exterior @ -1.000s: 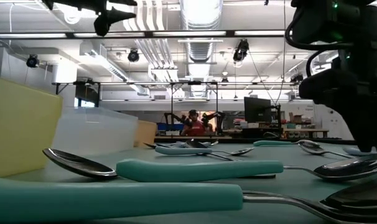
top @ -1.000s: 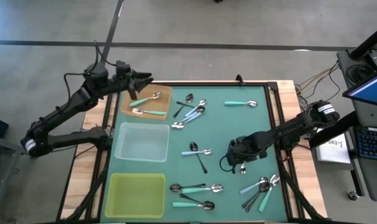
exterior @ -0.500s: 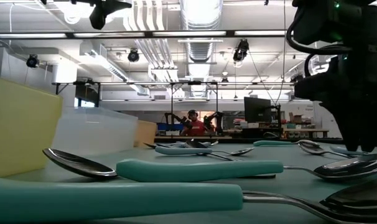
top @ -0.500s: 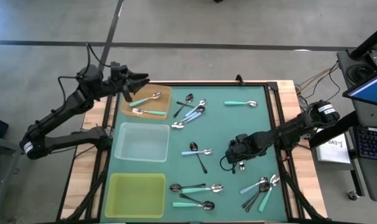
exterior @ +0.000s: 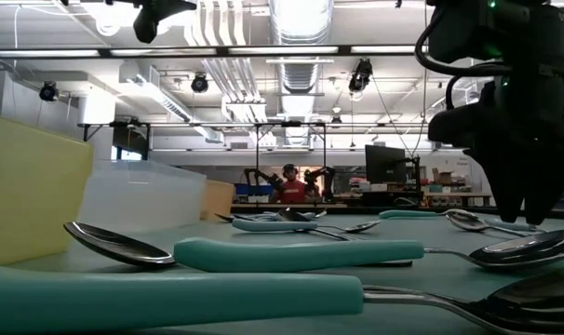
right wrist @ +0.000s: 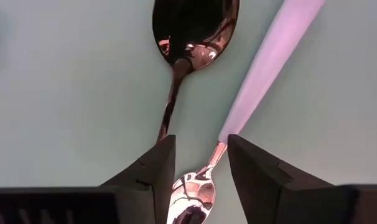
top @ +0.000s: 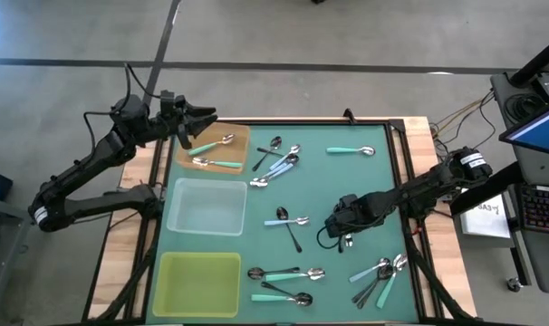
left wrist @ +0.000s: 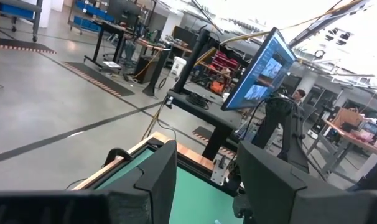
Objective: Sort silverware by color (type)
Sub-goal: Put the blue spoon into the transparent bin
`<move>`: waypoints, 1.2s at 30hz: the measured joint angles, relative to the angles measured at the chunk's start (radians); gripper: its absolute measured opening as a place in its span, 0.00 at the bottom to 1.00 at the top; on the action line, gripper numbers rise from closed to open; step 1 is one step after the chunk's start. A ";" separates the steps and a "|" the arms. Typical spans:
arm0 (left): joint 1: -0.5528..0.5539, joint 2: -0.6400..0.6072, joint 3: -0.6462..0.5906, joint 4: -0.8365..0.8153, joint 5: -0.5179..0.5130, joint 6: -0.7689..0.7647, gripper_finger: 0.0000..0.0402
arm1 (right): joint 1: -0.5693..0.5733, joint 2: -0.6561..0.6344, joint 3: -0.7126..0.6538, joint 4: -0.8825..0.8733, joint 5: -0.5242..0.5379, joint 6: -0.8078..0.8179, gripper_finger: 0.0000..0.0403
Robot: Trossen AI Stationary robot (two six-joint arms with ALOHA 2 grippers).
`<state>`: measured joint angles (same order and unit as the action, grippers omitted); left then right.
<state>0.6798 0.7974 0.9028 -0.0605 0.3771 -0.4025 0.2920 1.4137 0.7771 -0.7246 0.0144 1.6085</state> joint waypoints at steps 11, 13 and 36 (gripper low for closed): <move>0.000 0.007 0.000 -0.001 0.000 0.008 0.38 | 0.002 -0.038 0.002 -0.012 -0.011 0.007 0.32; 0.000 0.009 0.000 -0.002 0.000 0.008 0.38 | 0.004 -0.058 0.004 -0.026 -0.006 0.008 0.32; -0.003 0.017 -0.001 -0.009 0.000 0.008 0.38 | 0.004 0.132 0.005 -0.048 0.019 0.015 0.30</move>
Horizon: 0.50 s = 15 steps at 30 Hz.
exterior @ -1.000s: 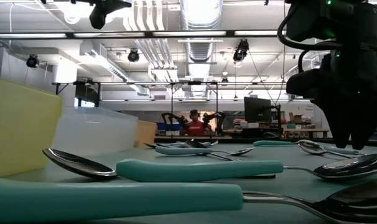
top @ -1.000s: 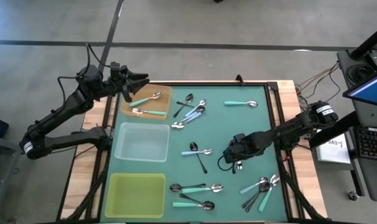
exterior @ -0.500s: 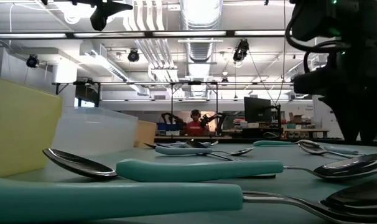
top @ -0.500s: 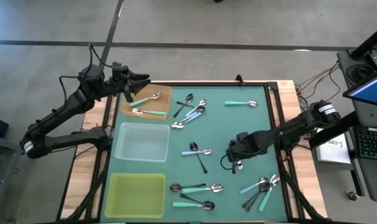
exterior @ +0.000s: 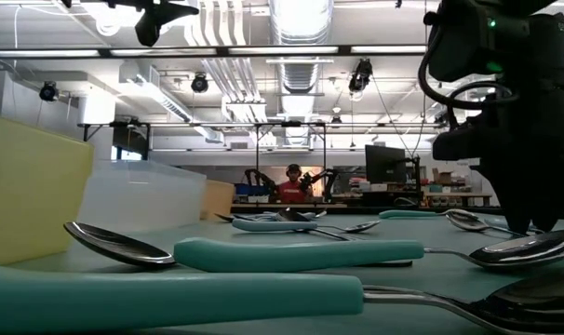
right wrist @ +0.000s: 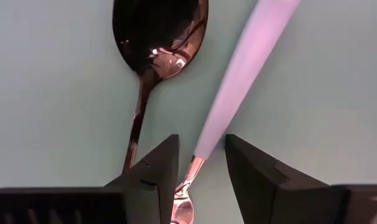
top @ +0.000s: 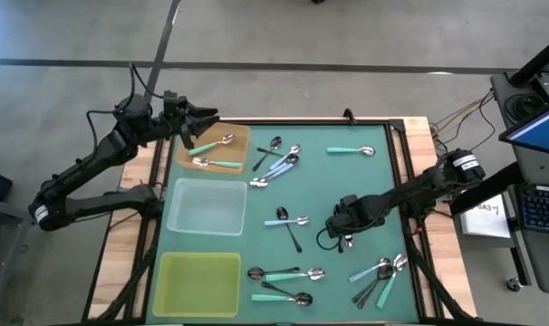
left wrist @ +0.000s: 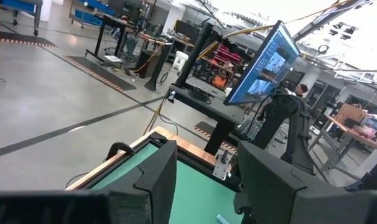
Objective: Sort silverware by color (type)
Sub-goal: Put the blue spoon into the transparent bin
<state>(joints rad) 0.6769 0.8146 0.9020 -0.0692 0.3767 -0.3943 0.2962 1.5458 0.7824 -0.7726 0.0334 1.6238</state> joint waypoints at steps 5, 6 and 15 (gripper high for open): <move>-0.017 0.004 0.000 0.000 0.000 -0.019 0.38 | 0.000 0.025 -0.002 0.023 -0.003 -0.002 0.19; -0.026 0.007 -0.001 -0.002 -0.001 -0.028 0.38 | 0.000 0.024 -0.002 0.025 -0.003 -0.003 0.16; -0.162 0.130 -0.002 -0.147 0.069 -0.088 0.38 | -0.012 -0.083 0.020 0.022 0.069 -0.089 0.04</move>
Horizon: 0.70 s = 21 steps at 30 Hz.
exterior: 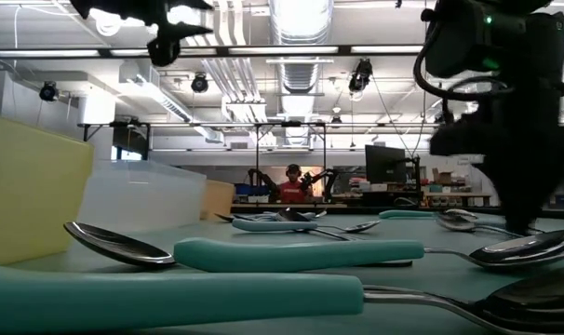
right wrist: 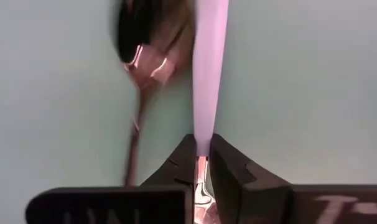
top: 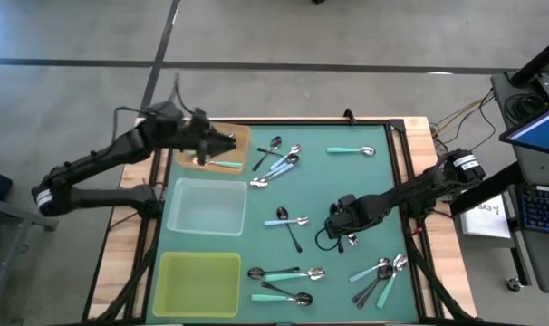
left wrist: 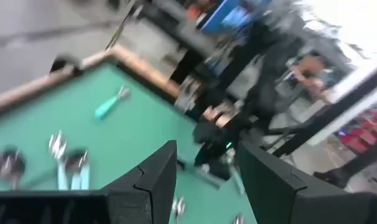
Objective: Sort silverware by color (type)
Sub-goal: Put the blue spoon into the transparent bin
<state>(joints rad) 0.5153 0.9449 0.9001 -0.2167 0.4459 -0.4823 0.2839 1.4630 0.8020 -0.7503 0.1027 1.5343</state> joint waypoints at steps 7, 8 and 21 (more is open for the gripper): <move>-0.236 0.126 -0.001 -0.009 -0.357 0.085 0.38 | -0.003 -0.118 0.129 0.054 0.310 -0.273 0.04; -0.270 0.144 -0.001 0.006 -0.409 0.088 0.38 | -0.003 -0.125 0.151 0.062 0.362 -0.317 0.04; -0.545 0.298 -0.012 0.151 -0.777 0.017 0.38 | -0.033 -0.109 0.269 0.051 0.362 -0.501 0.03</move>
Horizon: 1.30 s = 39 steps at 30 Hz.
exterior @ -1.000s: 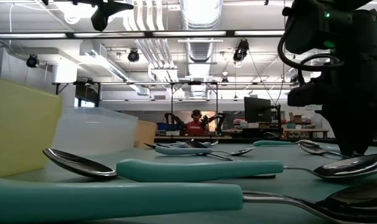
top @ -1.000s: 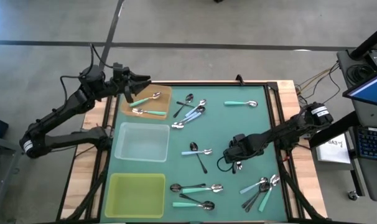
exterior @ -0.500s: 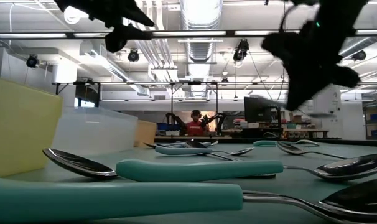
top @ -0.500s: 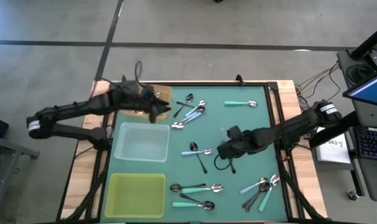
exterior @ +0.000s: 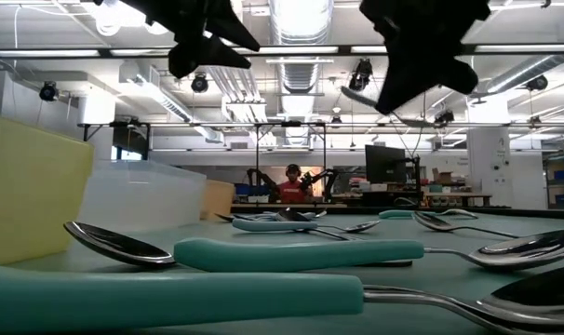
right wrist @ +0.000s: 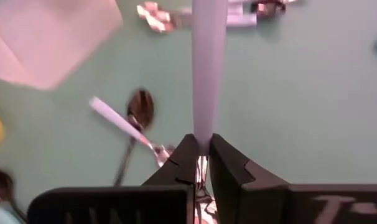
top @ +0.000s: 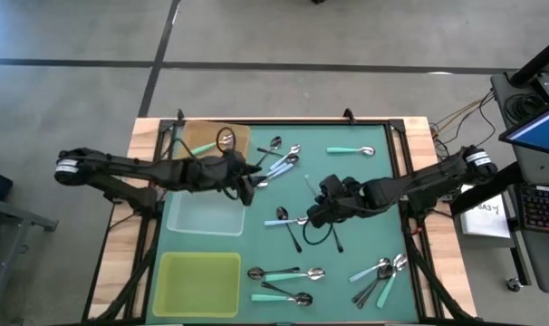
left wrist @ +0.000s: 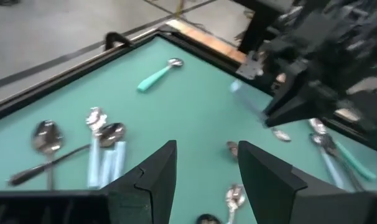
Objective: Sort silverware by color (type)
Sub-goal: Put the blue spoon into the transparent bin
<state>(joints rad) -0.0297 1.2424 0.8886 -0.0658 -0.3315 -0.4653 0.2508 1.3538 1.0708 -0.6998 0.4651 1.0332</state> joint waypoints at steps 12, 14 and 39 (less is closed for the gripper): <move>-0.044 0.214 -0.052 0.557 0.026 -0.014 0.38 | -0.004 0.050 -0.001 0.332 0.136 -0.458 0.03; -0.051 0.234 -0.052 0.618 0.016 -0.016 0.38 | -0.007 0.058 0.005 0.339 0.162 -0.475 0.03; -0.071 0.243 -0.051 0.631 -0.157 0.033 0.38 | -0.030 0.064 0.065 0.451 0.211 -0.766 0.03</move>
<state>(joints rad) -0.1009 1.4853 0.8371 0.5654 -0.4890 -0.4327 0.2211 1.4174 1.1362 -0.2489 0.6765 0.2670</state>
